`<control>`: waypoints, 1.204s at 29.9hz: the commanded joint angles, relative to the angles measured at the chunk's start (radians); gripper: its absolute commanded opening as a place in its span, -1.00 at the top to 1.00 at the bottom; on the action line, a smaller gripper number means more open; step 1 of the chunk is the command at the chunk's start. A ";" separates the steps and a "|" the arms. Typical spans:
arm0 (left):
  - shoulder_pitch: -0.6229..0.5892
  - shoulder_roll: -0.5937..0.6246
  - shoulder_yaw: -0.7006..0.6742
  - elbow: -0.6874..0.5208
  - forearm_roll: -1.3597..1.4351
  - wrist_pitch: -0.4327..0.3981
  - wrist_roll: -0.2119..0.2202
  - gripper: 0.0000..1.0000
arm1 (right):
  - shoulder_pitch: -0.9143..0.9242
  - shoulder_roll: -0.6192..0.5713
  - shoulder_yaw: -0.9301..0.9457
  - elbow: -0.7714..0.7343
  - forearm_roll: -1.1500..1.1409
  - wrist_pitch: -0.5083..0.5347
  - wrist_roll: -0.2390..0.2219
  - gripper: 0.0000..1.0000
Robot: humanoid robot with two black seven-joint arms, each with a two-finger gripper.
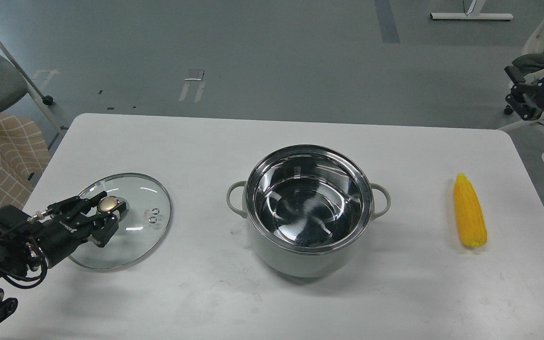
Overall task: Open pot and put corn in
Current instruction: 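Lower the lid onto the table and open the left gripper, withdrawing, then raise the left arm to rest and move the right gripper toward the corn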
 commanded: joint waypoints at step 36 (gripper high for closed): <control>-0.670 0.032 -0.030 -0.264 -1.226 -0.711 0.021 -0.77 | 0.024 0.003 0.006 -0.003 -0.005 -0.003 0.000 -1.00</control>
